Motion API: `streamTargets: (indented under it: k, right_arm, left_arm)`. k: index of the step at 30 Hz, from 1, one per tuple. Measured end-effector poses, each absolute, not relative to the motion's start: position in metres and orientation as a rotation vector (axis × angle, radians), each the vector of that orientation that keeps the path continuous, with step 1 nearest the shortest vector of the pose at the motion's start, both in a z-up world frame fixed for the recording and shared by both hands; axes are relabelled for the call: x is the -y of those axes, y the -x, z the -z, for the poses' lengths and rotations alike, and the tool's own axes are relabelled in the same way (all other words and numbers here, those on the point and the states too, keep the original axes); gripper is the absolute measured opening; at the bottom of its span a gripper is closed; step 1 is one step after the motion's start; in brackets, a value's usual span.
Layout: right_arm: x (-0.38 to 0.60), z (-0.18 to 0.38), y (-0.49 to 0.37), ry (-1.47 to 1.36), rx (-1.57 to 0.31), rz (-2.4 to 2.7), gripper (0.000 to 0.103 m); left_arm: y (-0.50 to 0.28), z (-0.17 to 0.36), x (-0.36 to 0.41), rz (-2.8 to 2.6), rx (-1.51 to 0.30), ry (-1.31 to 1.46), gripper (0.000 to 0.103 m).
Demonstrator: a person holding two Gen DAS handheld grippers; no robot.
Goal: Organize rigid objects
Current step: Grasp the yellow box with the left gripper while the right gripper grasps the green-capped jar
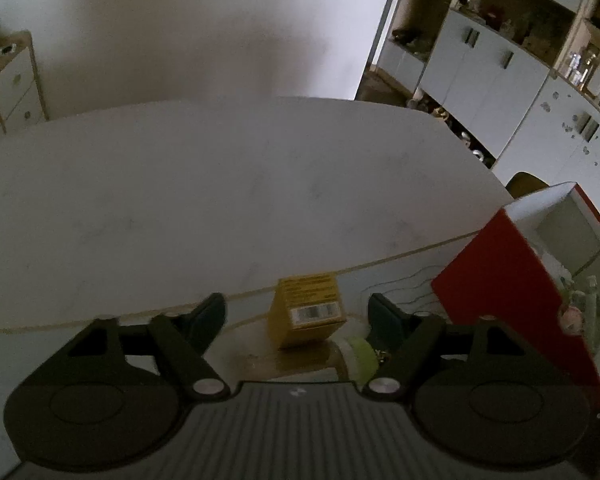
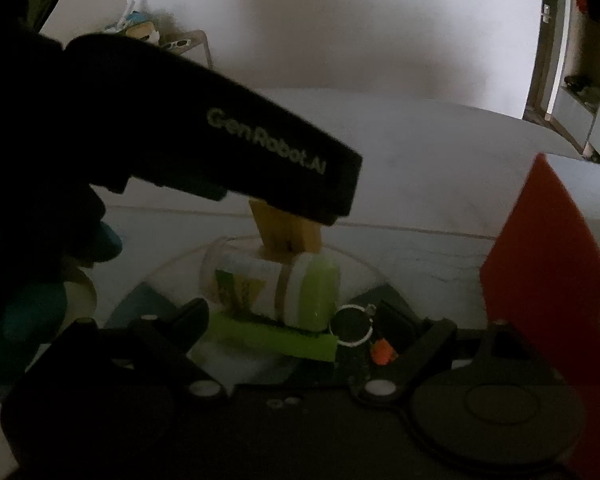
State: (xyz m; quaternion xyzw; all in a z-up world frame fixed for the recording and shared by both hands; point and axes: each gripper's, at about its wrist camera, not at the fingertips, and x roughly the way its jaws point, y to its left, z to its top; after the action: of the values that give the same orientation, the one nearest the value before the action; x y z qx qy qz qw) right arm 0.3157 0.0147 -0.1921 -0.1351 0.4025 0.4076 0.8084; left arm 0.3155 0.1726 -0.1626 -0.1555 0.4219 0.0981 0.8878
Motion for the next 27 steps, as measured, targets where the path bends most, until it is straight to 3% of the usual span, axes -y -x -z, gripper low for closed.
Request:
streamTargets:
  k: [7,12,17,27]
  right_arm:
    - [-0.030,0.197,-0.314,0.344,-0.823,-0.912,0.090]
    - [-0.036,0.204,-0.318,0.358,-0.835,-0.912,0.090]
    - [-0.041,0.208,-0.314,0.367,-0.849,-0.920,0.082]
    - [-0.036,0.202,-0.314,0.374,-0.833,-0.892,0.080]
  left_arm:
    - [-0.317,0.167,-0.179,-0.190,-0.877,0.334,0.055]
    - [-0.320,0.172,-0.181,-0.191,-0.889,0.327,0.035]
    - [-0.320,0.174,-0.184,-0.187,-0.878,0.338,0.033]
    - [-0.312,0.172,-0.194,-0.192,-0.854,0.405,0.030]
